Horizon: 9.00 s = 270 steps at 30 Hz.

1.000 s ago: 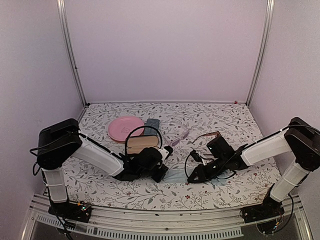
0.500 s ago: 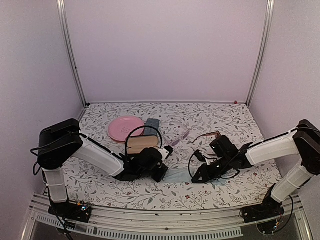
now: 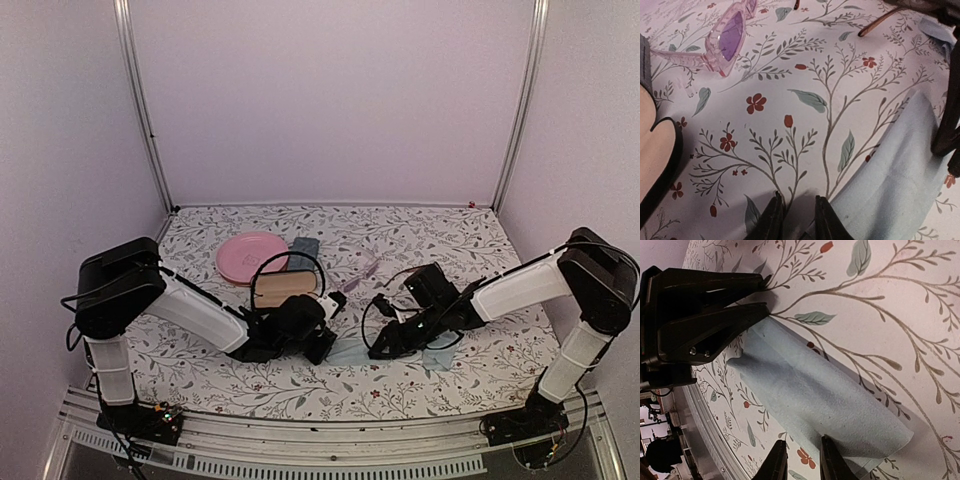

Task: Organize the sunglasses
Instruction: Smooth out the folded cleaning cloth, then adjust the folded cleaning cloth at the center of the board, then smooth out the folded cleaning cloth at the center of the board.

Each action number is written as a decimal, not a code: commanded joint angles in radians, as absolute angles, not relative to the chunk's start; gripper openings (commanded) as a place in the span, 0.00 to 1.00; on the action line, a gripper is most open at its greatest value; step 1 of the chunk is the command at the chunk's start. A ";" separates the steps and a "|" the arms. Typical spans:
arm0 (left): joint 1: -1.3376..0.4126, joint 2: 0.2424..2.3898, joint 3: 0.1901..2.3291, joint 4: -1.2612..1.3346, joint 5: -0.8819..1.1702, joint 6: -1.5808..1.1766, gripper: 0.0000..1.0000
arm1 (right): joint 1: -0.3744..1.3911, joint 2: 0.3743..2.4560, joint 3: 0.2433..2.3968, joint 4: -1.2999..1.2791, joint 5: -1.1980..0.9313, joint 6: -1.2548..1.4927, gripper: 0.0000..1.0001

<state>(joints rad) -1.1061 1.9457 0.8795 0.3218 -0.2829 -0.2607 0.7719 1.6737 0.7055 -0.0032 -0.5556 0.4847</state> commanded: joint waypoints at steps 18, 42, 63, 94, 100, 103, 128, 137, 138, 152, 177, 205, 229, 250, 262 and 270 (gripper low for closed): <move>-1.110 1.993 0.841 0.218 -0.308 -0.258 0.23 | 0.748 1.616 0.590 -0.076 -0.518 0.453 0.25; -1.103 1.847 0.869 0.248 -0.314 -0.260 0.30 | 0.743 1.551 0.674 -0.019 -0.620 0.446 0.28; -1.025 1.863 0.774 0.383 -0.033 -0.320 0.31 | 0.876 1.759 0.737 0.311 -0.673 0.592 0.28; -1.022 1.925 0.763 0.341 -0.093 -0.362 0.28 | 0.942 1.940 0.773 0.466 -0.621 0.625 0.28; -1.023 1.928 0.762 0.339 -0.102 -0.362 0.27 | 0.952 1.932 0.751 0.465 -0.637 0.647 0.28; -1.024 1.930 0.762 0.334 -0.114 -0.362 0.27 | 0.960 1.929 0.743 0.466 -0.653 0.663 0.28; -1.026 1.756 0.665 0.382 -0.068 -0.353 0.30 | 0.942 1.792 0.663 0.483 -0.672 0.727 0.28; -1.026 1.725 0.649 0.377 -0.044 -0.360 0.33 | 0.883 1.719 0.575 0.422 -0.638 0.733 0.28; -1.025 1.726 0.649 0.377 -0.043 -0.361 0.33 | 0.876 1.705 0.567 0.406 -0.632 0.728 0.28; -1.025 1.707 0.646 0.408 -0.030 -0.362 0.37 | 0.784 1.633 0.526 0.216 -0.556 0.647 0.28; -1.043 1.742 0.669 0.482 0.031 -0.365 0.38 | 0.730 1.623 0.701 0.068 -0.489 0.501 0.33; -1.133 1.930 0.855 0.268 -0.141 -0.292 0.43 | 0.858 1.762 0.498 0.746 -0.716 0.861 0.40; -1.156 1.952 0.831 0.236 -0.200 -0.337 0.41 | 0.889 1.869 0.532 0.739 -0.652 0.916 0.41; -1.173 1.957 0.828 0.198 -0.240 -0.345 0.41 | 0.888 1.750 0.501 0.549 -0.557 0.931 0.40; -1.175 1.991 0.833 0.189 -0.261 -0.333 0.40 | 0.888 1.712 0.477 0.517 -0.564 0.925 0.41; -1.174 1.977 0.823 0.194 -0.264 -0.331 0.40 | 0.888 1.686 0.483 0.473 -0.545 0.910 0.41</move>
<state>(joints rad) -1.1698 1.9270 0.8539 0.3271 -0.2710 -0.3264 0.8845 1.7153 0.4961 0.5369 -0.5747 0.9245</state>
